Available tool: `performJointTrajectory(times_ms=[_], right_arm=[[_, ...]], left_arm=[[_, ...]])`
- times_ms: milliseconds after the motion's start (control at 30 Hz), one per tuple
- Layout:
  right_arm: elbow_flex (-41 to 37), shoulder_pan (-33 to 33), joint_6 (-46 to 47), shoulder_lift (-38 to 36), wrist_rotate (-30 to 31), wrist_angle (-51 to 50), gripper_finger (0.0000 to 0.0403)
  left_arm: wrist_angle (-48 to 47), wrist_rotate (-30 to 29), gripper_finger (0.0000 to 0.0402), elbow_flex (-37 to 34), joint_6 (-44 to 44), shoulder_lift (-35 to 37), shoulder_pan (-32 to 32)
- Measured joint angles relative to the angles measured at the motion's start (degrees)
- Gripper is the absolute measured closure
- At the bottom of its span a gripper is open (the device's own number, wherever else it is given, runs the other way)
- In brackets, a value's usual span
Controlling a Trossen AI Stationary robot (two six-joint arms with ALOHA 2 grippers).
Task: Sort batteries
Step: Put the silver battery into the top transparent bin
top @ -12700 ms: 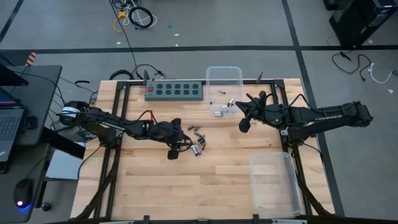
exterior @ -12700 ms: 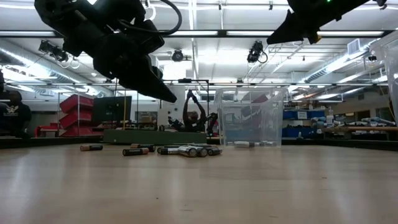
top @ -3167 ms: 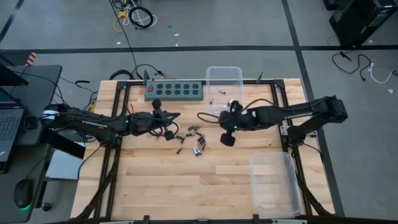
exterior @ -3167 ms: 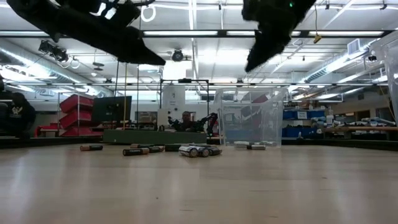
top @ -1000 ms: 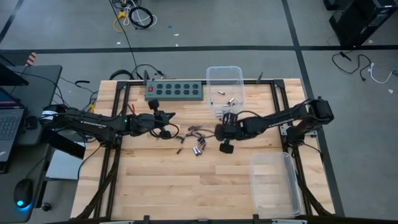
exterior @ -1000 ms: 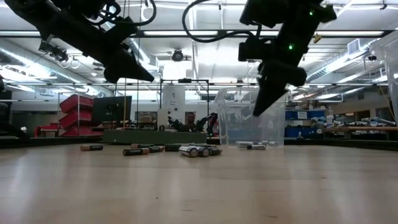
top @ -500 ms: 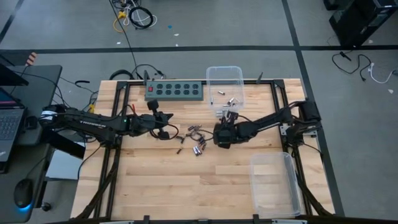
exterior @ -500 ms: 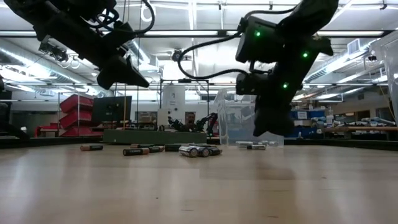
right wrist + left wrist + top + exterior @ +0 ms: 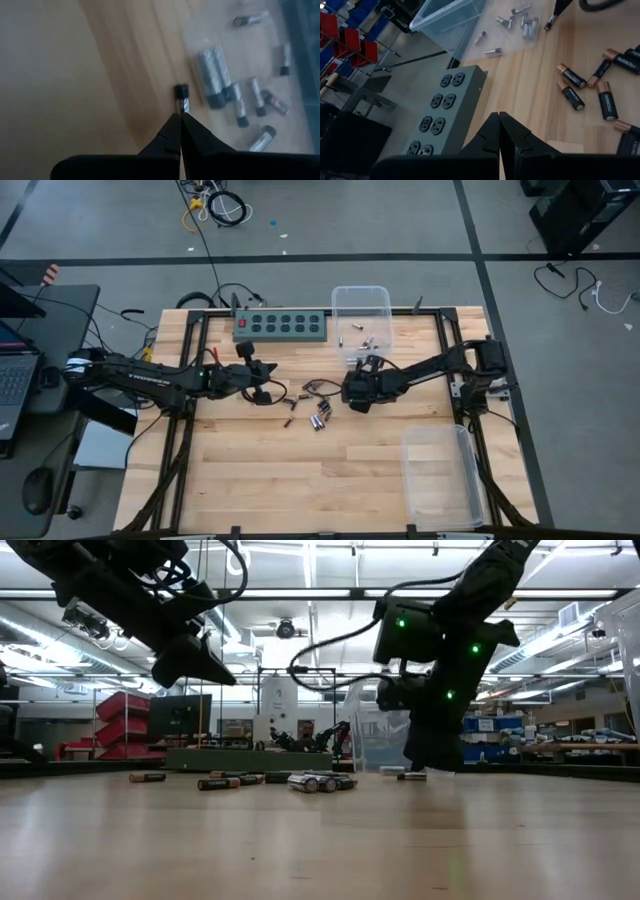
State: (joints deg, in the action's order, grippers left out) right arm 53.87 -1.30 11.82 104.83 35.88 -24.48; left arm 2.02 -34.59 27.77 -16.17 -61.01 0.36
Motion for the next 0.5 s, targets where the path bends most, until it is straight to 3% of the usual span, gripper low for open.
performJointTrajectory(times_ms=[333, 500], right_arm=[[0.0, 0.6, 0.6, 1.7, 0.3, 0.6, 0.0403], [0.0, 1.8, 2.1, 2.0, 6.5, 0.6, 0.0403]], left_arm=[[-0.3, 0.0, 0.0402, 0.0, 0.5, 0.0, 0.0], [-0.3, 0.0, 0.0402, 0.0, 1.5, 0.0, 0.0]])
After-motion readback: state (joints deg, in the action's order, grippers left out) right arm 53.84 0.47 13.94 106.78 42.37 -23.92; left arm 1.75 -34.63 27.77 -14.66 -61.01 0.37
